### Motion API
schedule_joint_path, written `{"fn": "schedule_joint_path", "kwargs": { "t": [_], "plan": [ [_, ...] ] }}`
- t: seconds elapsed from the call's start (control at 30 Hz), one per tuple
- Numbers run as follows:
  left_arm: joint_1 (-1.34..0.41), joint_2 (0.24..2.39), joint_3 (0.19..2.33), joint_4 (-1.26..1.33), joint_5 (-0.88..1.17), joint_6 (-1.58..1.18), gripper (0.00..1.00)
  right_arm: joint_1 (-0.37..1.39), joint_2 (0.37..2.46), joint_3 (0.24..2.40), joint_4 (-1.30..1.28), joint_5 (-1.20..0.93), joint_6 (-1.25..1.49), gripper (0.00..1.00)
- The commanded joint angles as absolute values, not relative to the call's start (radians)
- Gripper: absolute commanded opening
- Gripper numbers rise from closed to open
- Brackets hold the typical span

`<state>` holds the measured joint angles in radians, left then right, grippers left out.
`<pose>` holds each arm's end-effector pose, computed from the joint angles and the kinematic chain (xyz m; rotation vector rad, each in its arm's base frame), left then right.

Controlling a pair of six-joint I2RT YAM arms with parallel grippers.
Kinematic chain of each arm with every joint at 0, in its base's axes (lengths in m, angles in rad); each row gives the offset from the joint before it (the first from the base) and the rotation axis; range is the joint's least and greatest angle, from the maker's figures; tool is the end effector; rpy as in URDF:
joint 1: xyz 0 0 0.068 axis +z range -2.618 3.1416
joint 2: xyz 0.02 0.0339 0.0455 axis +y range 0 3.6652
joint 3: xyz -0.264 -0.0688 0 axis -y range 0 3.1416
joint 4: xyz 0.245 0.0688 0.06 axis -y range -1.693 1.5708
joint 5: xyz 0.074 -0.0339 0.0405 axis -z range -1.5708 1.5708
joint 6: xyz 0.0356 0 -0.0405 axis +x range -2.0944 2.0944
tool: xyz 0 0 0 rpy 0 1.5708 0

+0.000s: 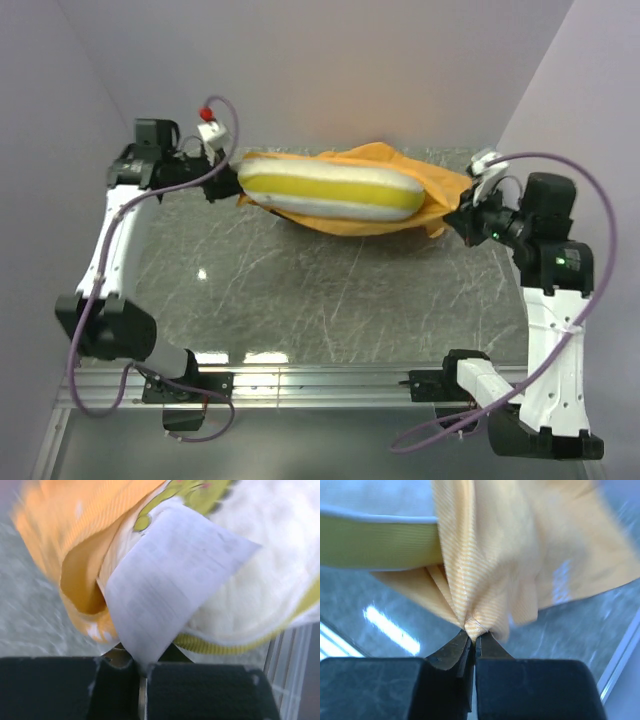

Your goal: Put the pillow into the pillowcase

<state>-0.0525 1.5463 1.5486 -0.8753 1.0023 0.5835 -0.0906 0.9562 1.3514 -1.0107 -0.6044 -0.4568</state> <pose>0.3162 -0.0467 0.3666 1.0428 1.8439 -0.8999 0.1563 0.0061 0.4192 -0.7005 1.9610 0.3294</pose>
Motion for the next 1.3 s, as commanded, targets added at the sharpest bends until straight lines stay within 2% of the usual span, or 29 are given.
{"fn": "schedule_joint_path", "kwargs": {
  "t": [0.0,0.03,0.1,0.17,0.3,0.47,0.57,0.63,0.77,0.83,0.87,0.9,0.93,0.97,1.0,1.07,1.13,1.2,1.27],
  "plan": [
    [-0.009,1.387,1.675,-0.720,1.192,0.196,0.00,-0.115,0.953,1.581,-0.904,-0.647,-0.278,0.00],
    [-0.003,1.362,1.680,-0.542,1.184,0.108,0.00,-0.117,0.956,1.621,-0.878,-0.641,-0.247,0.00],
    [0.047,1.292,1.655,-0.351,1.172,-0.168,0.00,-0.118,0.960,1.720,-0.804,-0.609,-0.158,0.00],
    [0.103,1.264,1.638,-0.139,1.170,-0.303,0.00,-0.118,0.979,1.814,-0.773,-0.578,-0.106,0.00],
    [0.156,1.298,1.715,-0.095,1.264,-0.481,0.00,-0.118,1.020,1.907,-0.761,-0.534,-0.074,0.00],
    [0.161,1.345,1.651,0.129,1.590,-0.758,0.00,-0.121,1.023,1.826,-0.742,-0.563,-0.032,0.00],
    [0.202,1.269,1.499,0.153,1.640,-0.719,0.00,-0.120,0.983,1.703,-0.723,-0.630,-0.014,0.00],
    [0.212,1.195,1.368,0.382,1.667,-0.855,0.00,-0.121,0.960,1.661,-0.730,-0.653,-0.018,0.00],
    [0.213,1.146,1.299,0.539,1.690,-1.059,0.00,-0.120,0.943,1.621,-0.746,-0.707,-0.005,0.00],
    [0.215,1.140,1.386,0.455,1.683,-0.996,0.05,-0.120,0.937,1.631,-0.730,-0.721,0.033,0.00],
    [0.213,1.141,1.437,0.131,1.668,-0.883,0.08,-0.121,0.939,1.643,-0.718,-0.736,0.044,0.00],
    [0.213,1.141,1.489,-0.028,1.648,-0.688,0.09,-0.121,0.940,1.649,-0.712,-0.744,0.054,0.00],
    [0.216,1.141,1.565,-0.093,1.608,-0.661,0.10,-0.120,0.945,1.657,-0.709,-0.744,0.066,0.00],
    [0.215,1.141,1.586,-0.053,1.592,-0.688,0.12,-0.121,0.948,1.678,-0.715,-0.738,0.064,0.00],
    [0.215,1.138,1.594,-0.008,1.588,-0.828,0.15,-0.121,0.951,1.692,-0.719,-0.729,0.060,0.00],
    [0.215,1.129,1.583,0.086,1.588,-0.941,0.20,-0.121,0.954,1.738,-0.735,-0.716,0.048,0.00],
    [0.213,1.097,1.544,-0.097,1.585,-0.884,0.21,-0.120,0.942,1.749,-0.750,-0.727,0.049,0.00],
    [0.213,1.034,1.481,-0.356,1.569,-0.698,0.28,-0.120,0.925,1.733,-0.749,-0.755,0.055,0.00],
    [0.213,0.979,1.320,-0.390,1.578,-0.661,0.28,-0.120,0.902,1.700,-0.752,-0.764,0.069,0.00]
  ]
}}
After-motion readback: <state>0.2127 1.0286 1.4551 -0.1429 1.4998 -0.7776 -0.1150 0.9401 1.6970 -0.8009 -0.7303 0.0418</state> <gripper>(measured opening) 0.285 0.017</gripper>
